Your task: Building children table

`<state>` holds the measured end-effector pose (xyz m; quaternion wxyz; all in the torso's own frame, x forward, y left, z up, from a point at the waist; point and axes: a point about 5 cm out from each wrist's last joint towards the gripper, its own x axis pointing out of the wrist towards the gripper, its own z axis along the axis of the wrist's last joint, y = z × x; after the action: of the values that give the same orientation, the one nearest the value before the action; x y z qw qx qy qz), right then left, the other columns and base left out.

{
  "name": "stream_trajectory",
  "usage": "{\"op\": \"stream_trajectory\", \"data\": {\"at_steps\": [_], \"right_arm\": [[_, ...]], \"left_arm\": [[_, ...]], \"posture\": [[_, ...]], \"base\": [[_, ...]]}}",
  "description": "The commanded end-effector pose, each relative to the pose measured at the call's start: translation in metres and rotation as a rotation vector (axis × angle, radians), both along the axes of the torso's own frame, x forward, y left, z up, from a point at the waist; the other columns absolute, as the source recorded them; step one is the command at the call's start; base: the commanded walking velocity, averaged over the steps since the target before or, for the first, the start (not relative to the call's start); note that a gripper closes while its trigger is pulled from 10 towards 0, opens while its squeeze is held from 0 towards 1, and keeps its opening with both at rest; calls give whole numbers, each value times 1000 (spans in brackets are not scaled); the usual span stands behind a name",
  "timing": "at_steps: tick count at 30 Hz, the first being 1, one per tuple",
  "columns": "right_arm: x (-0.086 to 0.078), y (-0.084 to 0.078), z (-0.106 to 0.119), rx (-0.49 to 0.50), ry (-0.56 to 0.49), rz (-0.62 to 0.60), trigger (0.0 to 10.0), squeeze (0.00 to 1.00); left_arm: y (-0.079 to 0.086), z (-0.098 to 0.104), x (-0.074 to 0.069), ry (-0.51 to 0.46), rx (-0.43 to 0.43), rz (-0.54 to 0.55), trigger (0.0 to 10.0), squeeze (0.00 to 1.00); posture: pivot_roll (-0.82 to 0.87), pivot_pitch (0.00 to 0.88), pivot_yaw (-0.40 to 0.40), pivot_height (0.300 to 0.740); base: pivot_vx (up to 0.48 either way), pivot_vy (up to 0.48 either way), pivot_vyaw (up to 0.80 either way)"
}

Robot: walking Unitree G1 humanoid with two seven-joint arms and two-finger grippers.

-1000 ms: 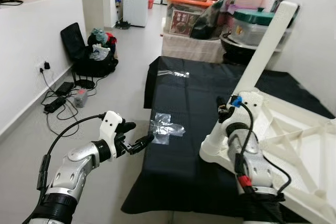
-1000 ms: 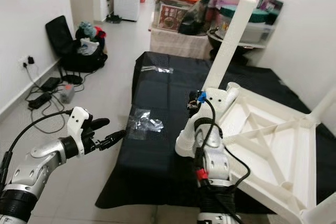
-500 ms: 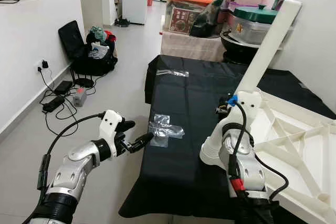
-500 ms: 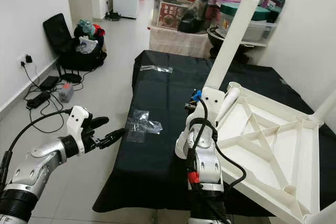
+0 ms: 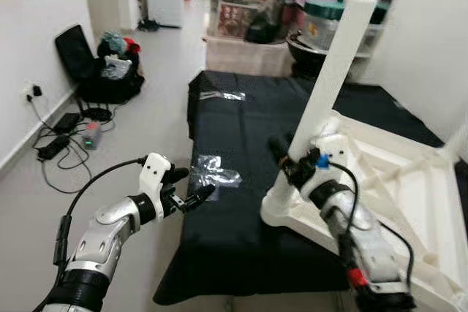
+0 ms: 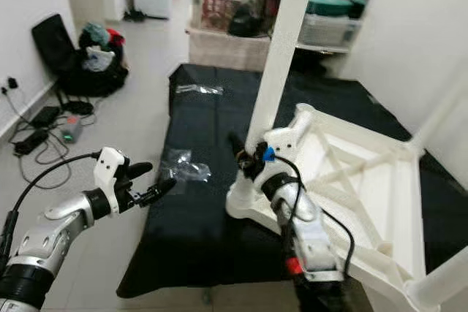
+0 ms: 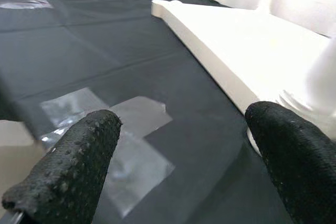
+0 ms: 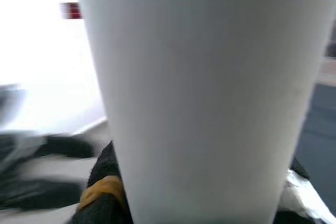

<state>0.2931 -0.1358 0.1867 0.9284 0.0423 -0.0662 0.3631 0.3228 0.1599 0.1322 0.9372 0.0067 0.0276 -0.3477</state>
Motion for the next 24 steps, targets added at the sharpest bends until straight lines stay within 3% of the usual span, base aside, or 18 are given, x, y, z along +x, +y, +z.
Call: {"op": "stream_trajectory", "data": {"at_steps": [1, 3, 4, 9, 15, 24], "right_arm": [[-12, 19, -23, 42, 169, 218, 10000, 0], [-15, 18, -22, 50, 183, 264, 10000, 0], [-19, 16, -21, 77, 193, 348, 10000, 0], [-24, 17, -22, 81, 177, 435, 10000, 0], [-28, 24, -35, 3, 196, 502, 10000, 0], [-32, 21, -38, -131, 195, 620, 10000, 0]], "left_arm": [[-1, -3, 0, 14, -4, -4, 10000, 0], [-1, -3, 0, 15, -4, -4, 10000, 0], [0, -4, -1, 20, -4, -2, 10000, 0], [2, -5, -2, 25, -3, 0, 10000, 0], [3, -5, -3, 27, 2, 2, 10000, 0], [7, -4, -2, 25, 13, 4, 10000, 0]], "posture": [[88, 0, -115, 740], [88, 0, -115, 740], [95, 0, -120, 740], [97, 0, -122, 740], [102, 0, -121, 740], [106, 0, -120, 740]], "base": [[0, 0, 0], [0, 0, 0], [0, 0, 0], [0, 0, 0], [0, 0, 0], [0, 0, 0]]}}
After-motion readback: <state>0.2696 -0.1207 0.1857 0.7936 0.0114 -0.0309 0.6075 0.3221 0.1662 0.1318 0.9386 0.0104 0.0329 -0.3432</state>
